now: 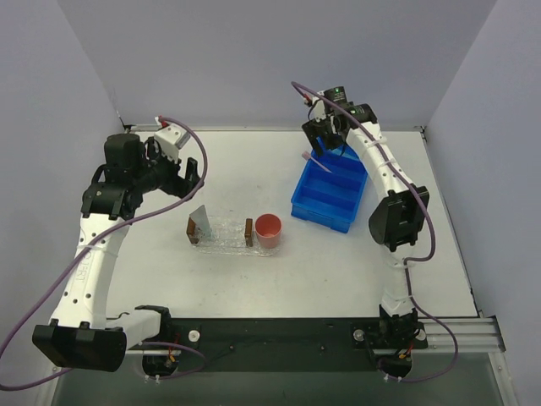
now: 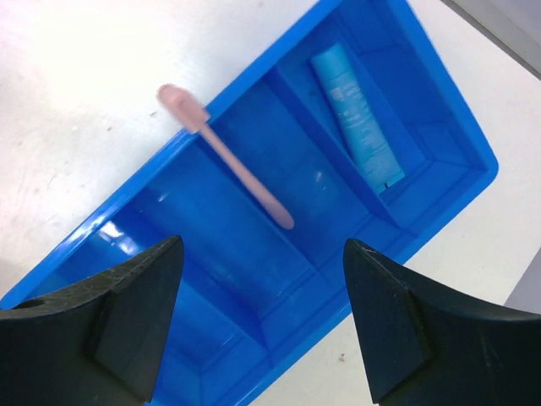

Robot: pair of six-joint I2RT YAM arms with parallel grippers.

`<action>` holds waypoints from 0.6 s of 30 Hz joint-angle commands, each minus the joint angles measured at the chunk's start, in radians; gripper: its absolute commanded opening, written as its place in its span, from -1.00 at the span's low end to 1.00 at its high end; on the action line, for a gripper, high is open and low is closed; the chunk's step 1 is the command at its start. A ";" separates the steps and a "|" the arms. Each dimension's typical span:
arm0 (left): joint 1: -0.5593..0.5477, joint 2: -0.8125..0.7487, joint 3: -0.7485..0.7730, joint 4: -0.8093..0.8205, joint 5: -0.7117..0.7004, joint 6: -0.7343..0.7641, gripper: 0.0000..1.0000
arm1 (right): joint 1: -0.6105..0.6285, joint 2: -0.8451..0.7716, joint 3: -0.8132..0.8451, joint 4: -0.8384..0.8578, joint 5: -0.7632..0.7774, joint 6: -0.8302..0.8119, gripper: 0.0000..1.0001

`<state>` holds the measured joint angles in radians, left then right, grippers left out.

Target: Prepare toiletry sets of a toothbrush and toothpaste on the tray

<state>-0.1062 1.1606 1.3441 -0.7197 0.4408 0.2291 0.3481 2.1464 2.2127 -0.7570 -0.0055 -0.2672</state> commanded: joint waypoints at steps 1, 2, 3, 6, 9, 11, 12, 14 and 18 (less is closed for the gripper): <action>-0.001 -0.010 0.004 0.074 -0.037 -0.017 0.79 | -0.043 0.046 0.100 0.036 0.030 0.063 0.42; 0.000 -0.010 0.000 0.077 -0.039 -0.016 0.79 | -0.050 0.061 0.113 0.039 0.035 0.071 0.41; 0.000 -0.009 -0.011 0.083 -0.048 -0.011 0.79 | -0.060 0.085 0.120 0.047 0.042 0.086 0.41; 0.002 -0.010 -0.029 0.101 -0.071 -0.007 0.79 | -0.089 0.127 0.133 0.064 0.055 0.124 0.40; 0.002 -0.021 -0.063 0.138 -0.092 -0.004 0.79 | -0.107 0.164 0.140 0.077 0.062 0.134 0.40; 0.002 -0.035 -0.086 0.161 -0.105 0.003 0.79 | -0.119 0.181 0.157 0.085 0.064 0.143 0.39; 0.002 -0.044 -0.095 0.176 -0.106 0.015 0.79 | -0.123 0.200 0.165 0.091 0.064 0.148 0.39; 0.002 -0.052 -0.123 0.189 -0.126 0.033 0.79 | -0.130 0.222 0.186 0.096 0.062 0.160 0.39; 0.008 -0.045 -0.134 0.190 -0.149 0.056 0.79 | -0.146 0.265 0.211 0.102 0.052 0.175 0.38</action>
<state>-0.1051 1.1358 1.2095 -0.6064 0.3309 0.2520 0.2146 2.3985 2.3669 -0.6655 0.0372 -0.1299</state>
